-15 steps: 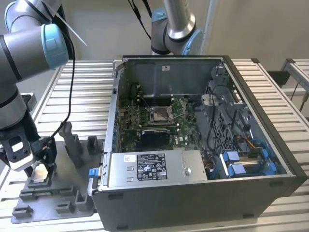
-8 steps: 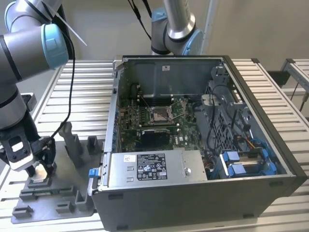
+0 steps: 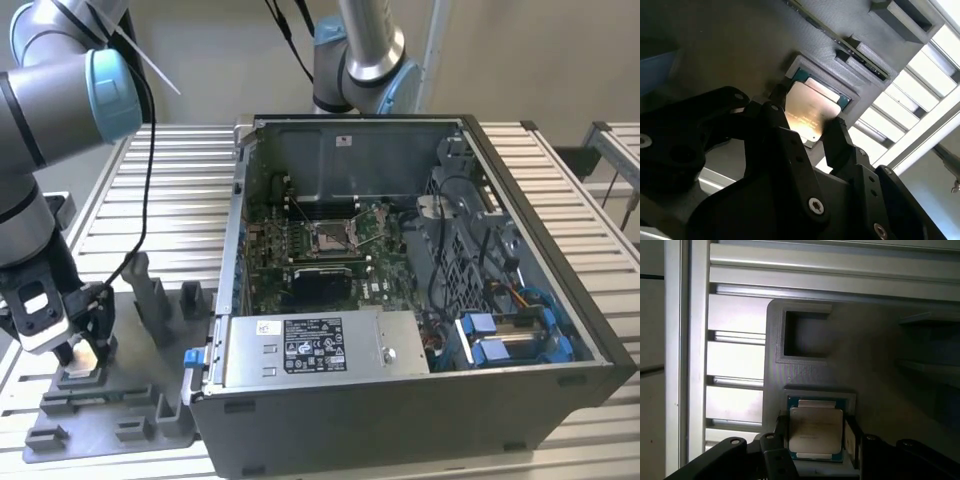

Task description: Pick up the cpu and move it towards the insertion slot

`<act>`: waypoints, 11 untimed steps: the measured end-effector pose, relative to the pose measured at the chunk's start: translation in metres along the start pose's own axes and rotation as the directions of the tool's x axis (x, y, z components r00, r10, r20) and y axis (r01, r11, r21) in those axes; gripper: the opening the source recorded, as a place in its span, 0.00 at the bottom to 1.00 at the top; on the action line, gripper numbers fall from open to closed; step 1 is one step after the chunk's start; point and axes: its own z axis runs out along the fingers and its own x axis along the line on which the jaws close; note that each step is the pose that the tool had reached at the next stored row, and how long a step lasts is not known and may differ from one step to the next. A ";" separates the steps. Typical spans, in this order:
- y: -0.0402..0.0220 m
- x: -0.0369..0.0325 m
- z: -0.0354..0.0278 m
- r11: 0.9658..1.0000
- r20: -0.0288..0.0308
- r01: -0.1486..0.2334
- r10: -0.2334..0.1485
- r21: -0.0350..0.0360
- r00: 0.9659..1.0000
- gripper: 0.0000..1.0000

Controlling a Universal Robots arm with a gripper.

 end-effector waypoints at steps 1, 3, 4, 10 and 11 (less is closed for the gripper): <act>0.0000 0.0000 -0.0004 1.000 0.000 0.000 0.000 0.000 1.000 0.00; -0.0002 0.0001 -0.0050 1.000 0.000 0.000 0.000 0.000 1.000 0.00; -0.0004 0.0001 -0.0091 1.000 0.000 0.000 0.000 0.000 1.000 0.00; -0.0017 0.0002 -0.0362 1.000 0.000 0.000 0.000 0.000 1.000 0.00; -0.0019 0.0002 -0.0407 1.000 0.000 0.000 0.000 0.000 1.000 0.00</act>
